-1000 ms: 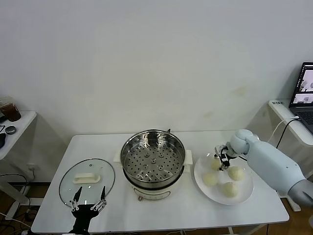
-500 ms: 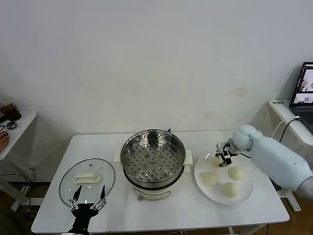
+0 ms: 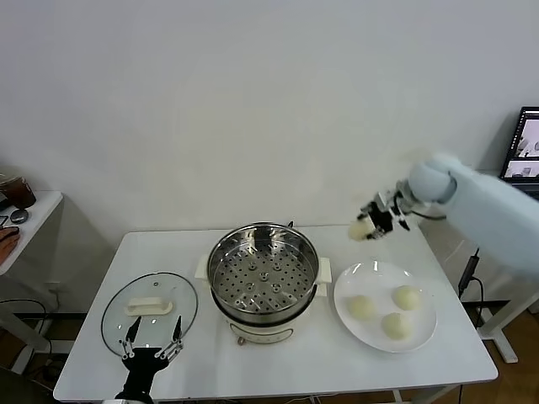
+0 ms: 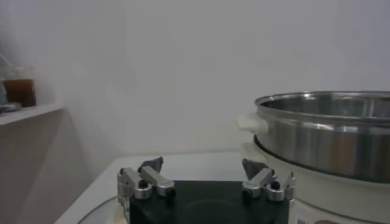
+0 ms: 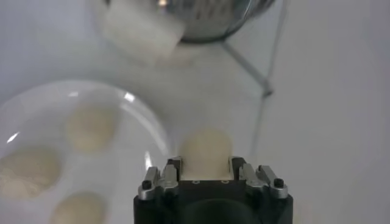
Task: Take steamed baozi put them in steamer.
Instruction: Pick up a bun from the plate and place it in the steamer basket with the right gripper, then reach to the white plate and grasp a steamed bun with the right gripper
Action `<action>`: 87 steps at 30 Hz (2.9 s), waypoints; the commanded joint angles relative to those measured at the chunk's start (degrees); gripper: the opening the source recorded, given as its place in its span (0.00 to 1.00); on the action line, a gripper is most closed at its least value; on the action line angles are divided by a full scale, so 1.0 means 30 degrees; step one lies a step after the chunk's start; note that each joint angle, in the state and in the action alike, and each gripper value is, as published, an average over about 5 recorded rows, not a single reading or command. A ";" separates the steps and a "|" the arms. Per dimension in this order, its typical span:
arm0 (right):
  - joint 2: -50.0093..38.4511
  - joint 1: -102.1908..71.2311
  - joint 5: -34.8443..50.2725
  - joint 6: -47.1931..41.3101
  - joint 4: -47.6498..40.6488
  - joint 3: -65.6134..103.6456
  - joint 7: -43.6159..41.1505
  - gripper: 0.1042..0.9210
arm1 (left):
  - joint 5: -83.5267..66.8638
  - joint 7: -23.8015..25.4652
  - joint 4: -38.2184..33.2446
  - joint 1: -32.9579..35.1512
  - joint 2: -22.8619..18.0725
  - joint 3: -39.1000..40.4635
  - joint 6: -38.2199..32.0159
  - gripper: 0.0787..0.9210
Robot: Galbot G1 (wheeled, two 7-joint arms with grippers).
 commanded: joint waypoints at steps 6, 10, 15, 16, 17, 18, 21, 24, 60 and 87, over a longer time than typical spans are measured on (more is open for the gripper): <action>0.7314 0.2218 0.0580 0.5339 -0.1788 -0.3887 -0.0249 0.50 | -0.0134 0.0081 0.0273 0.0094 -0.0191 -0.0801 -0.0234 0.88; 0.8648 0.1550 -0.1188 0.7066 -0.2923 -0.4459 -0.0248 0.50 | -0.0102 0.0075 0.0200 0.0082 -0.0310 -0.1030 -0.0277 0.88; 0.9548 0.0801 -0.3462 0.8916 -0.4029 -0.4691 0.0169 0.50 | -0.0101 0.0065 0.0194 0.0049 -0.0426 -0.1211 -0.0332 0.88; 0.9655 0.0679 -0.3975 0.9290 -0.4209 -0.4715 0.0374 0.50 | -0.0099 0.0069 0.0202 0.0051 -0.0443 -0.1219 -0.0352 0.88; 0.9765 0.0545 -0.4554 0.9689 -0.4400 -0.4722 0.0627 0.50 | -0.0099 0.0072 0.0216 0.0051 -0.0463 -0.1230 -0.0379 0.88; 0.9845 0.0416 -0.5021 1.0010 -0.4546 -0.4696 0.0852 0.50 | -0.0100 0.0073 0.0231 0.0048 -0.0482 -0.1241 -0.0400 0.88; 1.0003 -0.0017 -0.6093 1.0611 -0.4824 -0.4555 0.1535 0.50 | -0.0104 0.0077 0.0287 0.0046 -0.0527 -0.1277 -0.0469 0.88; 1.0075 -0.0481 -0.6559 1.0877 -0.5001 -0.4399 0.2065 0.50 | -0.0103 0.0079 0.0328 0.0043 -0.0537 -0.1299 -0.0533 0.88; 0.6736 0.1537 -0.2651 0.7819 -0.0513 -0.4342 0.1822 0.87 | -0.0161 0.0142 0.0197 -0.0048 -0.0497 -0.1331 -0.0548 0.88; -0.7717 -0.1257 0.1052 -0.9424 0.7887 -0.4703 0.0957 0.88 | -0.0277 0.0429 0.0230 -0.0415 0.0221 -0.1137 -0.0872 0.88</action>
